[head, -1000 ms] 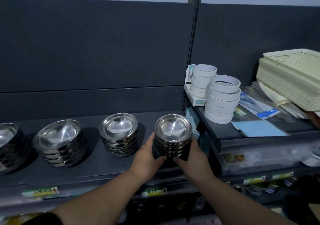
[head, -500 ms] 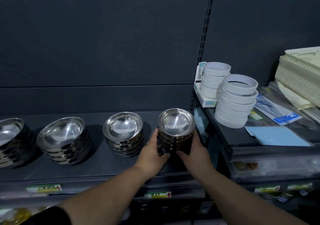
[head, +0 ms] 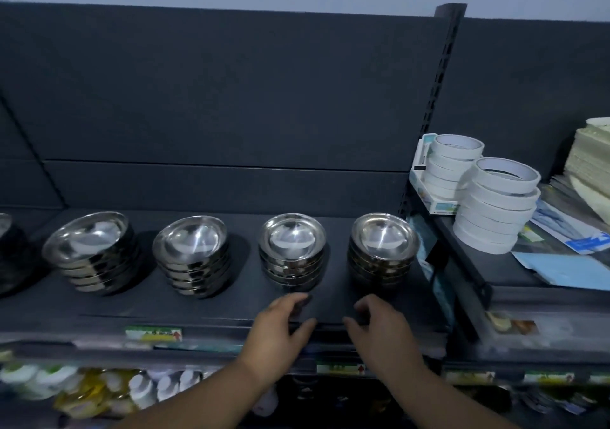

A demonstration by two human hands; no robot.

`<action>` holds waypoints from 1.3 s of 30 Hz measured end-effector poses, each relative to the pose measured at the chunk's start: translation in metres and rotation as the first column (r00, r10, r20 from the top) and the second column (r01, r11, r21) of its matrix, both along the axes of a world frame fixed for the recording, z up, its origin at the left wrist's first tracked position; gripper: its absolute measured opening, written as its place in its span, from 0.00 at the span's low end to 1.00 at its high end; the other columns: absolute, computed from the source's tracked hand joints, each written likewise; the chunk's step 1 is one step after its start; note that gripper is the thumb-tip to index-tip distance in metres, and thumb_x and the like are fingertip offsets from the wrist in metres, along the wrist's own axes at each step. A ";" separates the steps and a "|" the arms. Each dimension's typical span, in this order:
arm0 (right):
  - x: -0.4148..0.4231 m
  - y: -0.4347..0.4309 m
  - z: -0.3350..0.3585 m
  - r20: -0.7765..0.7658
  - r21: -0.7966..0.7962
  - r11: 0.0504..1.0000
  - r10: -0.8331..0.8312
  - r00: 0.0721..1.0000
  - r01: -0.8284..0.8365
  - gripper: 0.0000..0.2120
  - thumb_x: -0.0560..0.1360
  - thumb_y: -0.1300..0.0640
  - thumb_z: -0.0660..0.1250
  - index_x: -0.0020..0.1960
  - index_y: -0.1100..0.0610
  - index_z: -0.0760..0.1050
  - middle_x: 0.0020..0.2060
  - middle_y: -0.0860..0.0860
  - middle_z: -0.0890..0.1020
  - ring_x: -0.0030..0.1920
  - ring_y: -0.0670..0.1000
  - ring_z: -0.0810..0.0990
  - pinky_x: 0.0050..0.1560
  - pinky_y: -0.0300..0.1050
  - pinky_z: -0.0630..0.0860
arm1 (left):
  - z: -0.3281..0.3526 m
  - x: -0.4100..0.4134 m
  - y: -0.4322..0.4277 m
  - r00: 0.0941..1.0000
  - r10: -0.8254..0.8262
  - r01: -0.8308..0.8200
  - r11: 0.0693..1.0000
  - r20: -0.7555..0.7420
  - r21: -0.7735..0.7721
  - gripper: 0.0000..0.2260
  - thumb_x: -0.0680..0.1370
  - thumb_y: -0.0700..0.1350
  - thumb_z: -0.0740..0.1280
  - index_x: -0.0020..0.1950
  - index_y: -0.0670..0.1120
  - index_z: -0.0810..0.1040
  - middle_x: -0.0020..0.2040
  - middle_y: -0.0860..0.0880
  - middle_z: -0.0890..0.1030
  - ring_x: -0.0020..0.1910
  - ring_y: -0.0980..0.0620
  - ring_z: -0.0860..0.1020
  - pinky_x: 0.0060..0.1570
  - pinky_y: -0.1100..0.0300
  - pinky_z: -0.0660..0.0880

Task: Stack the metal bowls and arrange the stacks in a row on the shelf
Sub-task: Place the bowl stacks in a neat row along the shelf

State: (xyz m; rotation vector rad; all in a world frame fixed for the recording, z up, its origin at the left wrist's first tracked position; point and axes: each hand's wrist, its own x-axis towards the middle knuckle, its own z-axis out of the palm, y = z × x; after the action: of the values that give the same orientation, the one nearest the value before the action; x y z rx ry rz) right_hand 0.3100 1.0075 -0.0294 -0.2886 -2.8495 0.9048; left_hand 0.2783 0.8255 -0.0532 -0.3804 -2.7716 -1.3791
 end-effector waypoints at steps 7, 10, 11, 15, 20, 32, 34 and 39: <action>-0.019 -0.115 0.014 0.004 -0.079 0.972 0.221 0.975 -0.220 0.22 0.70 0.47 0.73 0.61 0.53 0.77 0.55 0.49 0.81 0.56 0.47 0.79 0.56 0.34 0.69 | 0.011 0.007 -0.133 0.938 0.345 -0.346 0.938 -0.030 -0.001 0.13 0.74 0.48 0.71 0.58 0.49 0.78 0.54 0.52 0.79 0.51 0.57 0.77 0.53 0.67 0.70; -0.031 -0.157 0.017 0.036 -0.150 0.963 0.230 0.973 -0.222 0.32 0.69 0.45 0.74 0.69 0.55 0.70 0.63 0.51 0.77 0.63 0.49 0.75 0.63 0.37 0.69 | 0.013 0.007 -0.188 0.888 0.459 -0.459 0.888 0.016 0.008 0.15 0.75 0.49 0.70 0.61 0.47 0.76 0.57 0.49 0.78 0.53 0.53 0.77 0.56 0.61 0.72; -0.035 -0.169 0.018 0.044 -0.172 0.962 0.222 0.974 -0.211 0.35 0.69 0.45 0.74 0.71 0.56 0.67 0.66 0.52 0.75 0.65 0.49 0.74 0.64 0.38 0.68 | 0.014 0.007 -0.205 0.869 0.494 -0.494 0.869 0.016 0.008 0.16 0.75 0.49 0.70 0.62 0.46 0.75 0.58 0.48 0.78 0.54 0.52 0.76 0.56 0.60 0.73; -0.048 -0.208 0.019 0.025 -0.263 0.957 0.136 0.990 -0.125 0.46 0.67 0.49 0.77 0.76 0.59 0.56 0.70 0.54 0.70 0.70 0.53 0.69 0.64 0.37 0.64 | 0.025 -0.002 -0.259 0.802 0.597 -0.597 0.801 0.019 0.041 0.25 0.74 0.49 0.72 0.67 0.44 0.69 0.63 0.45 0.72 0.60 0.47 0.73 0.60 0.54 0.72; -0.063 -0.240 0.005 -0.035 -0.346 0.938 0.013 0.999 -0.024 0.51 0.57 0.51 0.82 0.72 0.52 0.57 0.64 0.49 0.75 0.65 0.53 0.74 0.64 0.45 0.71 | 0.026 -0.036 -0.302 0.786 0.602 -0.616 0.781 0.138 0.104 0.45 0.67 0.51 0.77 0.76 0.44 0.55 0.74 0.43 0.64 0.72 0.44 0.65 0.70 0.49 0.66; -0.083 -0.267 -0.004 -0.014 -0.447 0.881 -0.178 0.984 0.153 0.55 0.57 0.54 0.83 0.74 0.53 0.53 0.64 0.51 0.76 0.63 0.53 0.76 0.59 0.41 0.72 | 0.022 -0.076 -0.325 0.911 0.395 -0.411 0.892 0.119 0.189 0.47 0.62 0.46 0.81 0.74 0.52 0.58 0.67 0.47 0.75 0.65 0.46 0.73 0.63 0.54 0.70; -0.084 -0.265 -0.002 -0.018 -0.453 0.880 -0.169 0.985 0.142 0.53 0.58 0.55 0.83 0.74 0.52 0.54 0.63 0.50 0.77 0.62 0.52 0.76 0.57 0.39 0.70 | 0.022 -0.078 -0.327 0.916 0.380 -0.398 0.898 0.127 0.186 0.47 0.63 0.46 0.81 0.75 0.53 0.57 0.67 0.48 0.74 0.65 0.46 0.73 0.64 0.53 0.70; -0.087 -0.263 0.001 -0.021 -0.465 0.876 -0.158 0.987 0.130 0.53 0.59 0.56 0.82 0.74 0.52 0.53 0.64 0.50 0.76 0.64 0.53 0.75 0.58 0.39 0.69 | 0.022 -0.079 -0.328 0.924 0.355 -0.376 0.908 0.139 0.182 0.48 0.64 0.46 0.81 0.76 0.54 0.55 0.69 0.48 0.73 0.66 0.45 0.72 0.65 0.52 0.69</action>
State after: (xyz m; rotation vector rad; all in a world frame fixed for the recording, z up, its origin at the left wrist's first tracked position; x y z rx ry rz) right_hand 0.2234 0.7445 -0.0286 -0.5067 -2.4783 1.5238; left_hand 0.1992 0.4971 -0.0312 0.2165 -2.5551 -1.5952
